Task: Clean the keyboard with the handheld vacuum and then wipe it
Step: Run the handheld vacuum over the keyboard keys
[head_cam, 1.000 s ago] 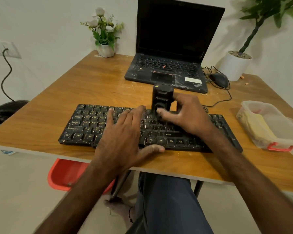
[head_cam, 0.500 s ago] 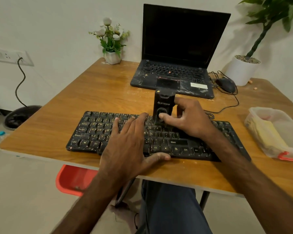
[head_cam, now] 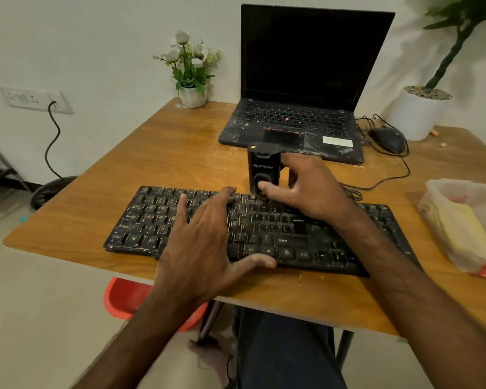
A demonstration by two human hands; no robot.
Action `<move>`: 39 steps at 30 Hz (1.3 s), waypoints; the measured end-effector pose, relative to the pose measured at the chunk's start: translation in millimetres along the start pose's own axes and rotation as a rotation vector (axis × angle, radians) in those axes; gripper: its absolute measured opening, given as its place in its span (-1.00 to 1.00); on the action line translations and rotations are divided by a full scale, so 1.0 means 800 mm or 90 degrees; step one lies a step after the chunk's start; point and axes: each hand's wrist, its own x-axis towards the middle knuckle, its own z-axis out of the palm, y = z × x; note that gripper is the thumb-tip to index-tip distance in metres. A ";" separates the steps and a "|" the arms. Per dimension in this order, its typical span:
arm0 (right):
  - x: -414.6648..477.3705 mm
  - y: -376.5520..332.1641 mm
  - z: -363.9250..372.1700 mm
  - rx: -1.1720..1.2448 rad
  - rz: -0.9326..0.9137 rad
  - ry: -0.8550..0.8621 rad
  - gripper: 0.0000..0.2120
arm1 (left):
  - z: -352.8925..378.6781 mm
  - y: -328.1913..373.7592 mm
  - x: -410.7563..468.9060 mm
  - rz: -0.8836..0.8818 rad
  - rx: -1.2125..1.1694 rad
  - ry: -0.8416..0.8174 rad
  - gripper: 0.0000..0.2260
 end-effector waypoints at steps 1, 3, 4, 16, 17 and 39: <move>0.001 0.003 -0.002 -0.029 0.014 0.018 -0.47 | 0.000 0.000 0.000 0.001 0.002 -0.002 0.06; -0.003 0.003 -0.002 -0.036 0.024 0.038 -0.48 | -0.001 0.001 0.001 -0.001 0.004 -0.007 0.06; -0.008 -0.002 0.000 -0.003 0.025 0.040 -0.48 | 0.000 0.001 0.001 -0.001 0.005 -0.007 0.06; -0.027 -0.005 -0.041 -0.142 0.067 -0.028 -0.49 | 0.001 0.000 0.000 0.003 0.006 0.003 0.03; -0.028 -0.003 -0.040 -0.132 0.064 -0.019 -0.49 | 0.001 0.000 0.000 0.003 0.007 0.004 0.03; 0.006 -0.038 0.007 -0.040 -0.004 -0.040 -0.47 | 0.000 -0.002 0.001 0.008 0.010 -0.005 0.10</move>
